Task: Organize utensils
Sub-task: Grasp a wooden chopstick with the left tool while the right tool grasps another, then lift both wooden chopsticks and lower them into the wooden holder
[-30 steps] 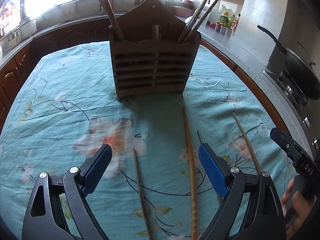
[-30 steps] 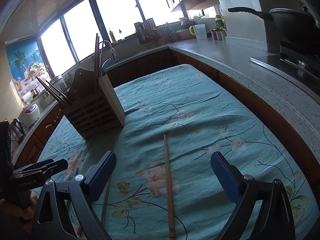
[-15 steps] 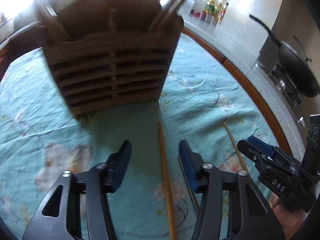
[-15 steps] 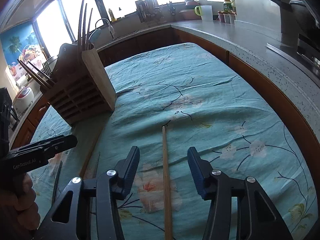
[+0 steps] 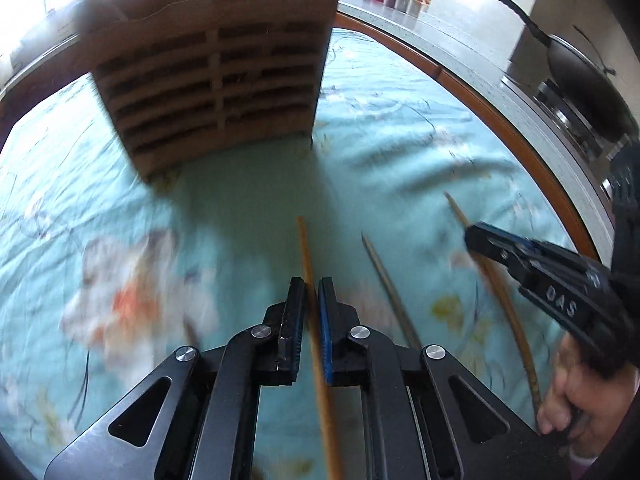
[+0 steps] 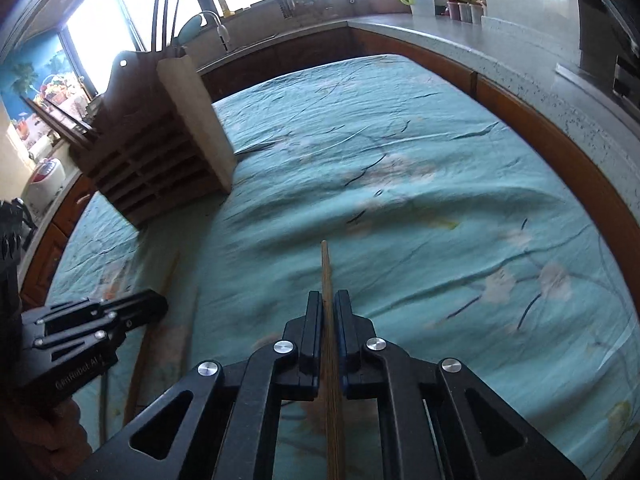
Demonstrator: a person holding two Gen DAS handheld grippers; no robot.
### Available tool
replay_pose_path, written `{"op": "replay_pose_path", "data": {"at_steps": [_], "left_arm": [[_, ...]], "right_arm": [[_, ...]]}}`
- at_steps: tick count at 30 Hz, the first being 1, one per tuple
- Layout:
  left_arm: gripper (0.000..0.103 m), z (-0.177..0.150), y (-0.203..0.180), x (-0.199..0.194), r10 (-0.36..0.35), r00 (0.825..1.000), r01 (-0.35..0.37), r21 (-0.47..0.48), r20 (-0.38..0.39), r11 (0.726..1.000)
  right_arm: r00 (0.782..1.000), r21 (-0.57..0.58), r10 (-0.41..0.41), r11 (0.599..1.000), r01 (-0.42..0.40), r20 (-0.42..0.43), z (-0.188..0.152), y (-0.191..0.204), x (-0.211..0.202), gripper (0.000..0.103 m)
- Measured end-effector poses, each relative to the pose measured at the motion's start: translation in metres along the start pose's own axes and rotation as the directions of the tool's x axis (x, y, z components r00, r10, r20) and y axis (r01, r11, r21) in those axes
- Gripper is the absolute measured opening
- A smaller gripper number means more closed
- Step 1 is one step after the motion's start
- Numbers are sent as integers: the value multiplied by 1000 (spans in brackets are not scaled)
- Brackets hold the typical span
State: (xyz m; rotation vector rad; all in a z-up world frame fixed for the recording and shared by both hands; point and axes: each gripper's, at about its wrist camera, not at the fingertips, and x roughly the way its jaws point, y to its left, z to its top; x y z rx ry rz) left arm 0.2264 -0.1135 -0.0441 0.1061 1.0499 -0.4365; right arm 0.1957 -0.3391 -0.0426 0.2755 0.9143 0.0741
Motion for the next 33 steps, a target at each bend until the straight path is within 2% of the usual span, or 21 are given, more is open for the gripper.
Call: {"op": "replay_pose_path", "data": {"at_steps": [2,5,11,15,18,23,27,28,33], "left_arm": [[6,-11,3,-8,-15,1000,14,-15,-6,1000],[7,-19,8,-14,-22,1000,22,-35,-14,999],[8,-14,10,-13,-9,1000,8,-56,-17,998],[20,-8,8,-7,-12,999,11,-47,-31,999],[23,-3,0,-3,11,999,-11,-11,-35,1000],[21,-3,-12,2,54,998,-53,56,-11,997],[6,-2,-9,4,67,998,-67,53,-1,996],[6,-1,-8,4,57,998,-57,42,-3,997],[5,-3,5,-8,9,1000,-8,-12,13,1000]], "right_arm": [[1000,11,30,999,-30,-8,-9,7,-5,6],[999,-16,30,999,-30,-11,-17,19,-8,6],[999,-31,27,999,-28,-28,-7,23,-4,12],[999,-69,3,998,-6,-50,4,28,4,14],[998,-111,-12,994,5,-61,6,34,9,18],[998,-181,-43,983,34,-45,4,43,13,19],[997,-209,-74,976,68,-20,2,46,14,10],[997,-200,-71,978,66,-21,3,45,14,6],[999,-116,-2,993,-2,-34,6,35,9,5]]}}
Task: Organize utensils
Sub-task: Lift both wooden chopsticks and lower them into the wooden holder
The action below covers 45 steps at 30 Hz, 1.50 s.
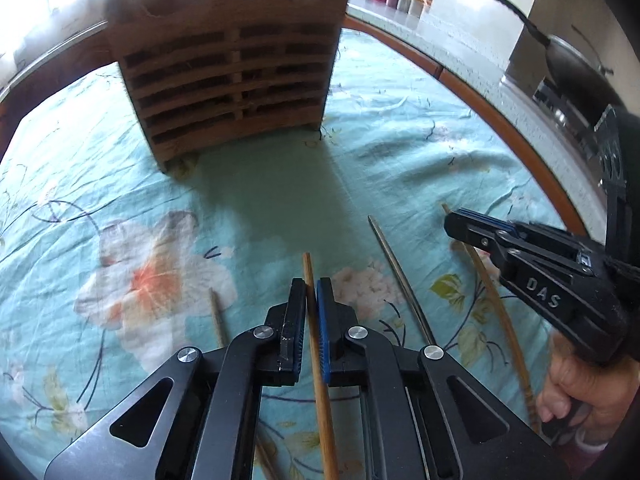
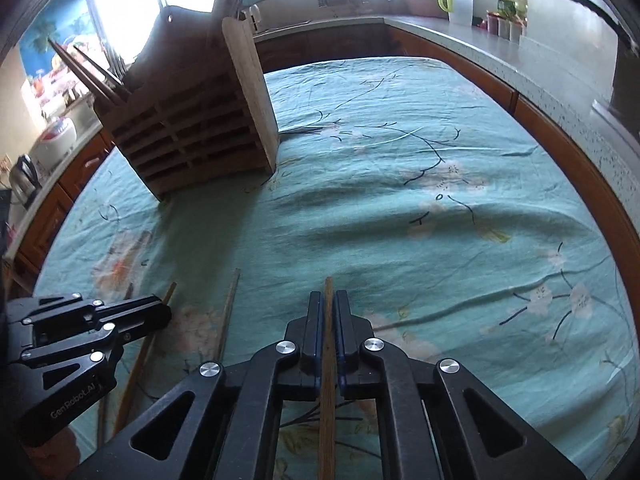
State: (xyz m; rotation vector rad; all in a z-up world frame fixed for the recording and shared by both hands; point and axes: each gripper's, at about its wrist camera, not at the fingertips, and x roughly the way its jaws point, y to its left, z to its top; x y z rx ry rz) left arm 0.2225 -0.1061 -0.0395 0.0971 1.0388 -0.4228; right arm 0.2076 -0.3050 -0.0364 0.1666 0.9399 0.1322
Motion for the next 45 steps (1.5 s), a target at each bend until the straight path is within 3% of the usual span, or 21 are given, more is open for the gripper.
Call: {"op": "replay_pose_path", "data": {"at_steps": [6,12,22,26,30,45], "left_arm": [[5,-3,10,-40,-61,995,64,-48,73,997],[5,-3,15,-92,-90,979,102,-59,182,993],[4,4,38,-178,-55,919,99,-94,390,991],[4,5,49,-196,-33,898,93,-118,438,989],[4,6,59,-203,-13,888,87,-139,460,986],[4,14,72,-219,13,863,81,-164,506,983]], "right_arm": [[996,38,56,998,-59,77,0,-2,-40,5],[977,45,92,994,-103,192,6,-2,-95,5],[909,18,141,987,-161,392,31,8,-175,5],[888,-2,152,986,-167,434,40,17,-190,5],[876,-21,165,984,-175,453,50,25,-197,5],[863,-58,197,980,-192,466,66,42,-189,5]]}}
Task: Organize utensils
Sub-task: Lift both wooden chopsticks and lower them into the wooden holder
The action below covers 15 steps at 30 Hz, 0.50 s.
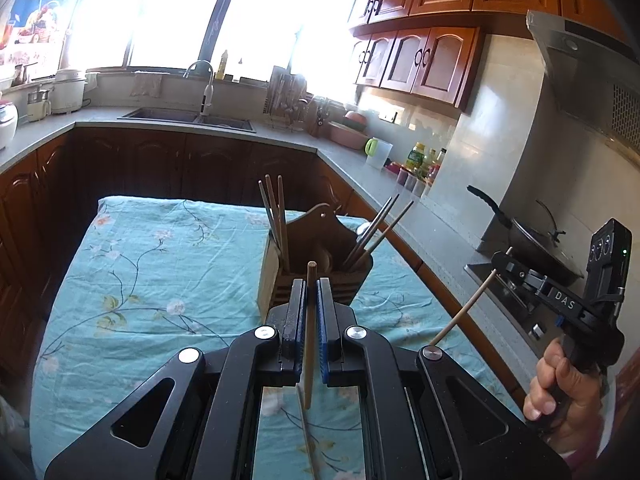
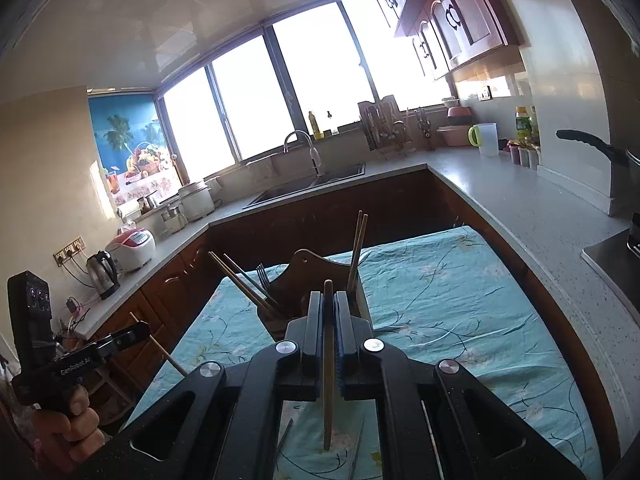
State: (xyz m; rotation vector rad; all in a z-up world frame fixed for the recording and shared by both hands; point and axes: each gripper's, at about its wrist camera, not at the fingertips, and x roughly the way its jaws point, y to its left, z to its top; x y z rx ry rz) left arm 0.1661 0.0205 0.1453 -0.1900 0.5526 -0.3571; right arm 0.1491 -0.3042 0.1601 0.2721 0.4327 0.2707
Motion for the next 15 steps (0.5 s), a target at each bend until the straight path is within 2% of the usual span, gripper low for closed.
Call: {"op": "replay_pose_path", "data": {"at_steps": [6,15], "left_arm": [[4,15,-1,-5,-2,999,2,3,47,1000],[4,58,-5,-7,6,989,-10,26,151,1000]], "right_arm": [[1000,-4,-1,1000,1,29,9,2,1,5],[994,-12,-8,1000,9,109,42,6,7,5]]}}
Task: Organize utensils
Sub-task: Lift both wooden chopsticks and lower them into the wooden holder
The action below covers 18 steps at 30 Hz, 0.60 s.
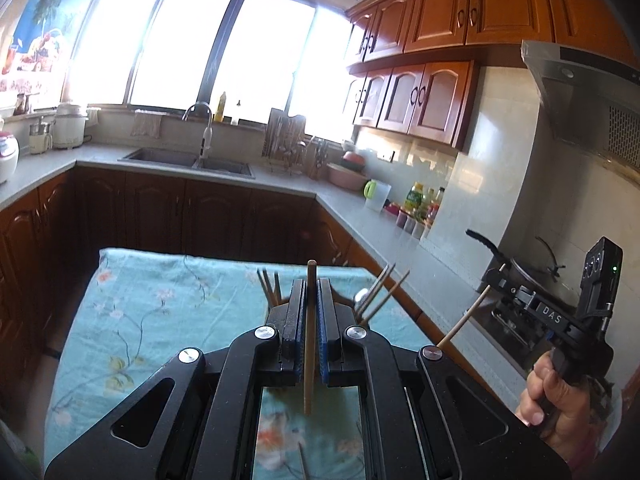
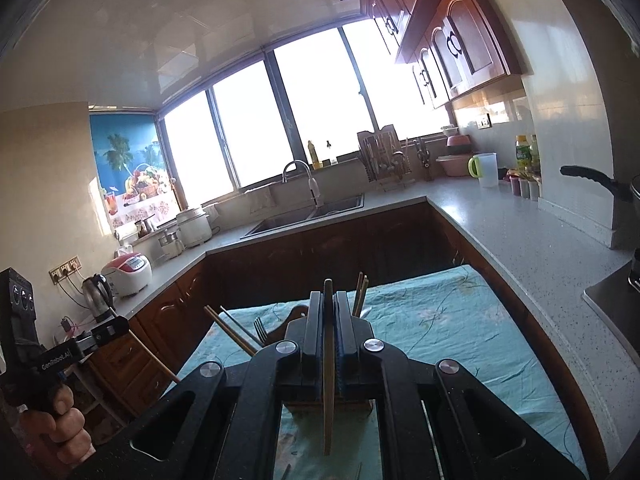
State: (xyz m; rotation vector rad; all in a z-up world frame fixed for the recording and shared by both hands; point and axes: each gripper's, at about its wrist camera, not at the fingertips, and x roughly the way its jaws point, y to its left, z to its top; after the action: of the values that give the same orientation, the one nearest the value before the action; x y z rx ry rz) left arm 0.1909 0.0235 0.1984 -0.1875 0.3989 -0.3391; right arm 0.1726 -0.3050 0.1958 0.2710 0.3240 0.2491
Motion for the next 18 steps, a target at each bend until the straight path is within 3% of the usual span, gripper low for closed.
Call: {"op": "replay_pose_path", "data": {"at_steps": [10,18], "left_arm": [[4,45,-2,35,26,995,-28,21,93,999],[5,49,5,71,51,992,-50,-16,113,999]], "right_arm": [[994,2,5,1000,-5,106,49,8,35,5],[994,-12,-19,1000,20,106,47,8,77,5]]}}
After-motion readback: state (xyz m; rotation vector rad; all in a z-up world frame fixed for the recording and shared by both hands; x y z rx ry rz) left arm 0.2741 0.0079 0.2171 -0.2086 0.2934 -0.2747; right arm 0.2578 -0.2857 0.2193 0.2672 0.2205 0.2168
